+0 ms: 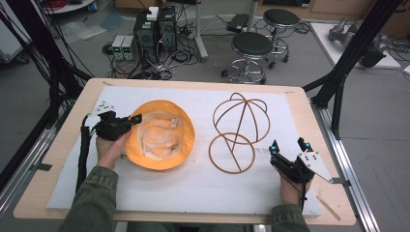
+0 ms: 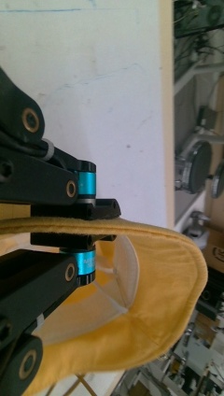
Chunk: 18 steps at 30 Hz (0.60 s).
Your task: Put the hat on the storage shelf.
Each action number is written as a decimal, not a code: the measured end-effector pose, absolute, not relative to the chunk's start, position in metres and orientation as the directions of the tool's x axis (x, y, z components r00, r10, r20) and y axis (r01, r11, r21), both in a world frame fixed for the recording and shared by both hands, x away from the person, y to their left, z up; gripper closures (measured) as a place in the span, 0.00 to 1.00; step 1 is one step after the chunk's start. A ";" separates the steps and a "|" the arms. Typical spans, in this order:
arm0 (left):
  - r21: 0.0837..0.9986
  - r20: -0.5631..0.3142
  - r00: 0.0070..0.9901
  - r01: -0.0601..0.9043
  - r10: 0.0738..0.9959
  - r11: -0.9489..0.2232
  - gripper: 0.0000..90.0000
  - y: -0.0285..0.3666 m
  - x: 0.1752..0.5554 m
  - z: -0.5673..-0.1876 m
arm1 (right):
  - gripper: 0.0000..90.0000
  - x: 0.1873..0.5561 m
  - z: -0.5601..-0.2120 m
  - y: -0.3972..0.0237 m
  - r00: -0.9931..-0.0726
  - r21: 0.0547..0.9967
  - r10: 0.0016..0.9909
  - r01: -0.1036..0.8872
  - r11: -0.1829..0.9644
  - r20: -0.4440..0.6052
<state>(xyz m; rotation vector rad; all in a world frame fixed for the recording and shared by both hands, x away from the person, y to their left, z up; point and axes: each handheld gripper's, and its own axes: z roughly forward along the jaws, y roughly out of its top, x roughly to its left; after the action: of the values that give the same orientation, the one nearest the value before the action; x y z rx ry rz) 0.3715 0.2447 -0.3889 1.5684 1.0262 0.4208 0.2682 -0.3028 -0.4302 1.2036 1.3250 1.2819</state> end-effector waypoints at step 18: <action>0.983 -0.171 0.564 0.048 0.808 0.175 0.98 0.230 0.348 -0.347 | 0.12 0.267 -0.430 -0.302 -0.116 0.998 0.993 0.053 -0.017 0.023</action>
<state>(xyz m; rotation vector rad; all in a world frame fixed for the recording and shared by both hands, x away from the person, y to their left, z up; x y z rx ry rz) 0.3477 0.2305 -0.3469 1.2994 0.8365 0.6381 0.2674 -0.3019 -0.4300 1.2048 1.3243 1.2847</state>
